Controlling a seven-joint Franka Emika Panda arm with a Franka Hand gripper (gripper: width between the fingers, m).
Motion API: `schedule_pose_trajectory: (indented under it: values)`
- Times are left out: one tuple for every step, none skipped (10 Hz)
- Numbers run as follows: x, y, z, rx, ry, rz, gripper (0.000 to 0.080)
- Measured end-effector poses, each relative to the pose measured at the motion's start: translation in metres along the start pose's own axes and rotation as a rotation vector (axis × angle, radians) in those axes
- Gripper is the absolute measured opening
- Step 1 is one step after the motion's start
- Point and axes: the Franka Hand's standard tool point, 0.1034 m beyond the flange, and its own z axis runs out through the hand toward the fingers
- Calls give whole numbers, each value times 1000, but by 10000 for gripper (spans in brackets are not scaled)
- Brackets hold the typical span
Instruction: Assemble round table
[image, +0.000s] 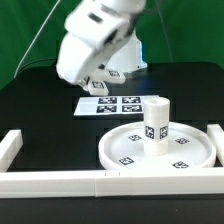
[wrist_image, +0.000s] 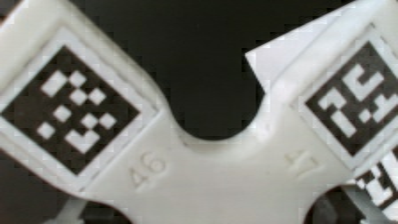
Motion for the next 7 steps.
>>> schedule_pose_trajectory:
  values:
    - [-3,1,4,4,58,-8,450]
    - [-7,5,3,1,114,5,450]
    - [-11,7,4,-4,132,11,450]
    - [-12,10,3,1,204,14,450]
    - [-8,5,-7,50,255,91,450]
    - [5,3,-26,47,280,151,450]
    - [14,5,-42,55,294,194,450]
